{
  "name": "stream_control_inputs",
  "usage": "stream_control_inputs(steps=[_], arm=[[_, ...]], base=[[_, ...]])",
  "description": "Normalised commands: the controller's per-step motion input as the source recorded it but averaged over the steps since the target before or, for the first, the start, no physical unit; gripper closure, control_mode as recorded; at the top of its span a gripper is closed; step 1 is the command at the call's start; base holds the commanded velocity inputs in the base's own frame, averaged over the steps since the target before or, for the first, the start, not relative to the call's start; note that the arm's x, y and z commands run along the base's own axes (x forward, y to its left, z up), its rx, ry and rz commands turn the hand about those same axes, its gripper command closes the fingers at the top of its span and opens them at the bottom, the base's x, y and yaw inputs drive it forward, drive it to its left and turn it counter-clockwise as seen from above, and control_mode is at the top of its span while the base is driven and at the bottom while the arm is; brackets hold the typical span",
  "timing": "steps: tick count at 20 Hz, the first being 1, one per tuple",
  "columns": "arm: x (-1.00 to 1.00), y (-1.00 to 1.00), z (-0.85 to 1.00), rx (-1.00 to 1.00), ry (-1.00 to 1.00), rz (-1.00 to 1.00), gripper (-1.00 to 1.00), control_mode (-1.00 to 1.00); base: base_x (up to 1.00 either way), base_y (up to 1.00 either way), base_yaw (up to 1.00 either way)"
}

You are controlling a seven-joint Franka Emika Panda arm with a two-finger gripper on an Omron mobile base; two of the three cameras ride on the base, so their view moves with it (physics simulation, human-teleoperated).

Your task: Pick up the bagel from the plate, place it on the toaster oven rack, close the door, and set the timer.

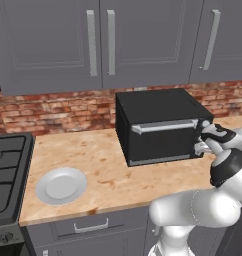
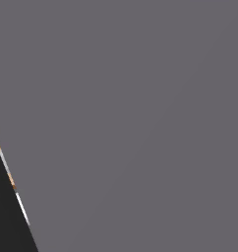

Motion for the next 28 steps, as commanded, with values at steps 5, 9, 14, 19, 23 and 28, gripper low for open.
stream_control_inputs(steps=[5,9,14,19,23,28], arm=[[0.0,0.06,0.0,0.0,0.0,0.0,-1.0,-1.0],[-0.02,0.16,0.0,0.0,0.0,-0.02,-1.0,-1.0],[0.01,0.17,0.0,0.0,0.01,-0.07,-1.0,-1.0],[0.13,0.03,0.0,0.0,0.02,-0.07,-1.0,-1.0],[0.06,-0.03,-0.01,0.0,0.0,-0.05,-1.0,-1.0],[0.05,-0.17,-0.09,0.0,0.0,-0.02,-1.0,-1.0]], base=[[0.0,0.0,0.0],[0.0,0.0,0.0],[0.0,0.0,0.0],[0.0,0.0,0.0],[0.0,0.0,0.0],[0.0,0.0,0.0]])
